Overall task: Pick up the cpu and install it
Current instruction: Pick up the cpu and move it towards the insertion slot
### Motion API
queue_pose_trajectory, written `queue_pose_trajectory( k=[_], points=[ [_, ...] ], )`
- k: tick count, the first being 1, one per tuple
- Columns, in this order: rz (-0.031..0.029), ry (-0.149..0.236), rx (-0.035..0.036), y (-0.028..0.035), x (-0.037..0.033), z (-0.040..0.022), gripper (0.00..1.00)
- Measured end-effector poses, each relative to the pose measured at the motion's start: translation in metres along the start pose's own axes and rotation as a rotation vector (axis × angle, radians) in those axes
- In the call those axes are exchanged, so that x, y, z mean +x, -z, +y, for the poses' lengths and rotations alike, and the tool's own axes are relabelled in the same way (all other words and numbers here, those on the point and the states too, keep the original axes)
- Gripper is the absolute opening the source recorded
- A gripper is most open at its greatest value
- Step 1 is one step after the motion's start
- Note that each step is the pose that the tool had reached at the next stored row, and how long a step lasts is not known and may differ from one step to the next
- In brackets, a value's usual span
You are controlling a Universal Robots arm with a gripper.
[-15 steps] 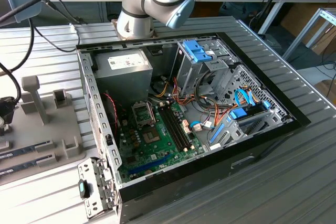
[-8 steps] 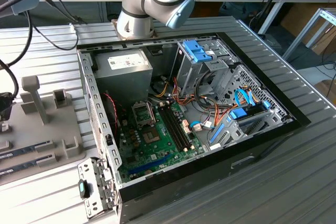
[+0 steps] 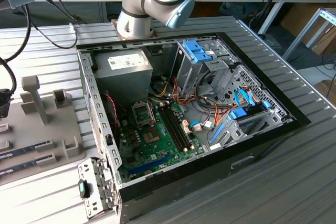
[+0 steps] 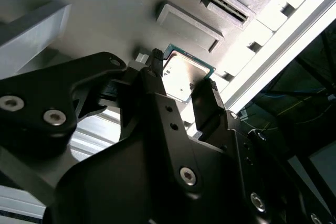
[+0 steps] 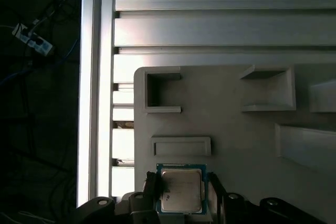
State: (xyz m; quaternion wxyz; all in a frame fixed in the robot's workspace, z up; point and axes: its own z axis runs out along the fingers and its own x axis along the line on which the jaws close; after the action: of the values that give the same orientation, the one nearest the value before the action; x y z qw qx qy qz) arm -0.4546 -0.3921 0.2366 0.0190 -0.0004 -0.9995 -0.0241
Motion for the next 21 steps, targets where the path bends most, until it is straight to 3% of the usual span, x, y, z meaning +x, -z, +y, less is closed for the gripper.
queue_pose_trajectory(
  k=[21],
  points=[
    [0.0, 0.0, 0.0, 0.0249, 0.0009, 0.0012, 0.47]
  ],
)
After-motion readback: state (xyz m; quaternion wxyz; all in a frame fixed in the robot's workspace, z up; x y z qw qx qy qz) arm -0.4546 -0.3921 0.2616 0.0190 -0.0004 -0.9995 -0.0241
